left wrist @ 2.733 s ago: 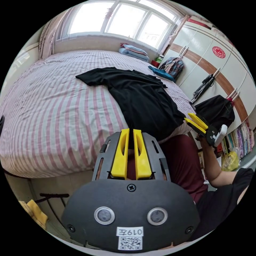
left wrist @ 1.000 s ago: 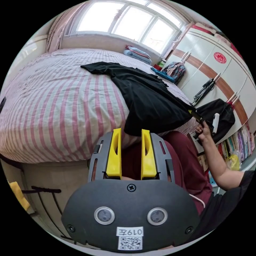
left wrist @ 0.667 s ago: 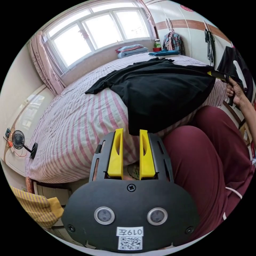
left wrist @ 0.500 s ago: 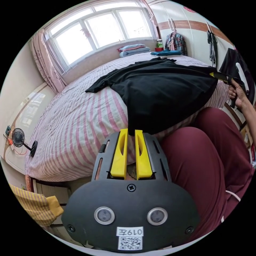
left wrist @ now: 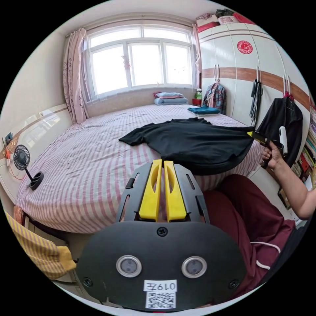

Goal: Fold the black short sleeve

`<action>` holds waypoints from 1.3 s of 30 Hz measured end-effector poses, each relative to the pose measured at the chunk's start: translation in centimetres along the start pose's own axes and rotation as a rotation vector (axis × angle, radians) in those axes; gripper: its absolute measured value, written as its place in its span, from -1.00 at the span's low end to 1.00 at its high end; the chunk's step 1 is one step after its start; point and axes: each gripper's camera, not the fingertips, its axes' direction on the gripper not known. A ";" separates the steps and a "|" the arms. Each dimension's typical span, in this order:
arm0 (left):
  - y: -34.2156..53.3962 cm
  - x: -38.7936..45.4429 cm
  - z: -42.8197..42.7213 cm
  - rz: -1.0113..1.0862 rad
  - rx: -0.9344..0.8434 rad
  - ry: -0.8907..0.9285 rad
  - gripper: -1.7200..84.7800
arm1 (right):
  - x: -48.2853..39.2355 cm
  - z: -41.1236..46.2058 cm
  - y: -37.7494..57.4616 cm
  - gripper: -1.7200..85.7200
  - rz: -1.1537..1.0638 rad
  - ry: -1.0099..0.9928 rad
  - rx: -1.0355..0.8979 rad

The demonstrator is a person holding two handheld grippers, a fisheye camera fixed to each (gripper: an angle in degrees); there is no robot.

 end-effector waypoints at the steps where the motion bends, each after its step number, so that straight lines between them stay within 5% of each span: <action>1: -0.2 -0.5 -1.1 0.000 0.024 -0.005 -0.94 | 0.5 -0.7 0.3 -0.97 0.039 -0.038 0.019; 17: 3.4 -3.5 5.2 0.014 -0.237 0.055 -0.94 | 7.0 -0.3 3.5 -0.92 0.213 0.012 -0.120; 34: -2.3 -8.9 9.1 -0.005 -0.182 0.057 -0.93 | 8.5 0.0 -4.0 -0.81 0.234 0.026 -0.156; 39: -4.8 -10.8 10.7 0.005 -0.169 0.049 -0.93 | 8.1 1.4 -5.6 -0.93 0.218 0.015 -0.218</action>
